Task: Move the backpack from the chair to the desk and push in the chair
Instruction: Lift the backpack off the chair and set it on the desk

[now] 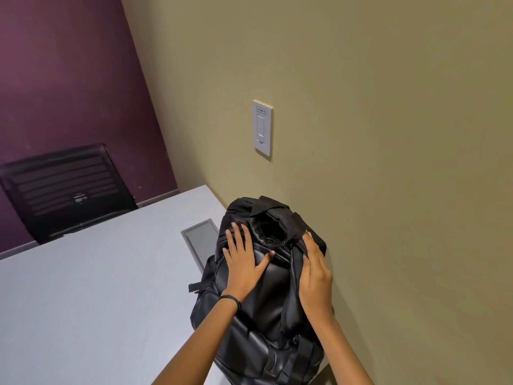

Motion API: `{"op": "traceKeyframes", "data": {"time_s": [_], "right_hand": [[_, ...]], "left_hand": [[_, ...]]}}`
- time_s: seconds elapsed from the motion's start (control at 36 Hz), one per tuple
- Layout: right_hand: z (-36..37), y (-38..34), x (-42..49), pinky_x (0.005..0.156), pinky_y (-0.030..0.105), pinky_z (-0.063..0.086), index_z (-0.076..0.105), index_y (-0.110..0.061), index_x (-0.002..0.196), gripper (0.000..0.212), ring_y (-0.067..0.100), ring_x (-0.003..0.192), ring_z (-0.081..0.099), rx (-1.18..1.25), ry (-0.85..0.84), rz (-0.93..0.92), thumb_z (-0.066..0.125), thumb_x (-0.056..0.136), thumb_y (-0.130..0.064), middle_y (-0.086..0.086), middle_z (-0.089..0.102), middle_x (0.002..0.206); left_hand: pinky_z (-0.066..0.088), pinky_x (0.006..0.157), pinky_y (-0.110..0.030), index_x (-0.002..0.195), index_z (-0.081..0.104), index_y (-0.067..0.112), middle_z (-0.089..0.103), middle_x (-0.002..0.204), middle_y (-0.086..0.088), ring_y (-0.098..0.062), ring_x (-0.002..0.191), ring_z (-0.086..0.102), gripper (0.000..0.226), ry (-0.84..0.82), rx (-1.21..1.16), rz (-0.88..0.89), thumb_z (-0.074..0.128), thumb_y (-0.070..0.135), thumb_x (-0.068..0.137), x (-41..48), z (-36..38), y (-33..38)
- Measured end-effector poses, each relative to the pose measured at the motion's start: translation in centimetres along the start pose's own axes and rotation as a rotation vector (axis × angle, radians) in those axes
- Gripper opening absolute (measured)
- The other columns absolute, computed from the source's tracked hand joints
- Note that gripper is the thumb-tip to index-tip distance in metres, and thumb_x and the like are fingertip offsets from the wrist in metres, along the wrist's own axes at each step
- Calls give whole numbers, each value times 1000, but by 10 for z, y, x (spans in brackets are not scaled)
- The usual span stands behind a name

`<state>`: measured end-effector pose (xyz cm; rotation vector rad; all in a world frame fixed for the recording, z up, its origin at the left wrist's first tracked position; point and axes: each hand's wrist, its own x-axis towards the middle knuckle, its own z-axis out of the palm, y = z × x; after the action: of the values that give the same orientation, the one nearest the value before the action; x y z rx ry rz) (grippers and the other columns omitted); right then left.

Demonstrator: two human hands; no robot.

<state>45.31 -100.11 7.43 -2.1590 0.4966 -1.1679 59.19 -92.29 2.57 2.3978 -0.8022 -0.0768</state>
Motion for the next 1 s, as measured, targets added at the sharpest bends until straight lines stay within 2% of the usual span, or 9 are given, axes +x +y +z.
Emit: {"op": "traceKeyframes", "data": {"time_s": [0.11, 0.25, 0.42, 0.58, 0.64, 0.72, 0.83, 0.92, 1.0], "right_hand": [[5, 4, 4, 101, 43, 44, 38, -11, 136, 52, 30, 127, 47, -23, 3, 3, 43, 89, 12, 0, 42, 135], [6, 6, 1, 98, 51, 45, 42, -2, 134, 45, 33, 126, 47, -49, -7, 0, 40, 90, 5, 17, 51, 135], [1, 7, -3, 109, 47, 35, 33, -8, 139, 53, 26, 135, 34, -21, -70, -5, 42, 91, 12, 4, 37, 142], [10, 19, -1, 108, 55, 36, 31, -5, 140, 54, 23, 137, 27, -19, -111, 73, 40, 91, 14, 17, 38, 145], [-29, -5, -9, 111, 53, 33, 28, -9, 141, 54, 19, 138, 23, 57, -248, -63, 39, 92, 11, 15, 35, 148], [-23, -3, -5, 115, 41, 27, 22, -19, 142, 56, 16, 140, 20, 61, -287, -34, 36, 95, 7, 11, 30, 151], [-24, 12, -2, 108, 24, 26, 20, -18, 145, 53, 20, 143, 19, 56, -303, 36, 38, 98, -3, 7, 26, 153], [-30, 5, -2, 111, 32, 28, 20, -15, 146, 51, 22, 143, 18, 92, -359, 90, 38, 99, -8, 8, 23, 154], [-35, -6, -8, 113, 36, 27, 21, -9, 145, 48, 25, 143, 20, 111, -389, 145, 36, 99, -10, 11, 24, 154]], "left_hand": [[4, 118, -56, 137, -29, 26, -35, 149, -1, -29, 146, -21, 98, -18, 9, -2, 45, 65, 86, 5, -1, 0], [1, 117, -56, 140, -26, 21, -31, 153, -4, -28, 146, -20, 97, -42, 9, -8, 48, 58, 89, 1, 0, 0], [-5, 117, -56, 150, -12, 17, -25, 158, -4, -26, 146, -22, 85, -103, -25, 26, 43, 51, 94, -19, 12, 8], [-5, 118, -51, 150, -10, 20, -33, 149, 2, -23, 141, -28, 79, -186, 3, 83, 42, 43, 97, -37, 36, 2], [-2, 120, -44, 152, -1, 20, -28, 154, 0, -26, 147, -20, 73, -74, -56, -4, 45, 38, 97, -90, 11, 31], [6, 120, -33, 152, 13, 22, -12, 161, -3, -23, 150, -4, 60, -133, -144, 36, 42, 31, 100, -95, 15, 28], [16, 120, -38, 148, 28, 21, 20, 160, -3, -21, 145, 27, 55, -197, -153, 125, 37, 9, 96, -102, 13, 43], [29, 109, -17, 146, 30, 28, 43, 149, 7, -10, 133, 42, 57, -188, -284, 80, 37, 11, 92, -129, 9, 54], [23, 97, 7, 146, 28, 30, 41, 138, 21, -2, 129, 41, 57, -148, -319, 3, 37, 11, 92, -156, 11, 60]]}}
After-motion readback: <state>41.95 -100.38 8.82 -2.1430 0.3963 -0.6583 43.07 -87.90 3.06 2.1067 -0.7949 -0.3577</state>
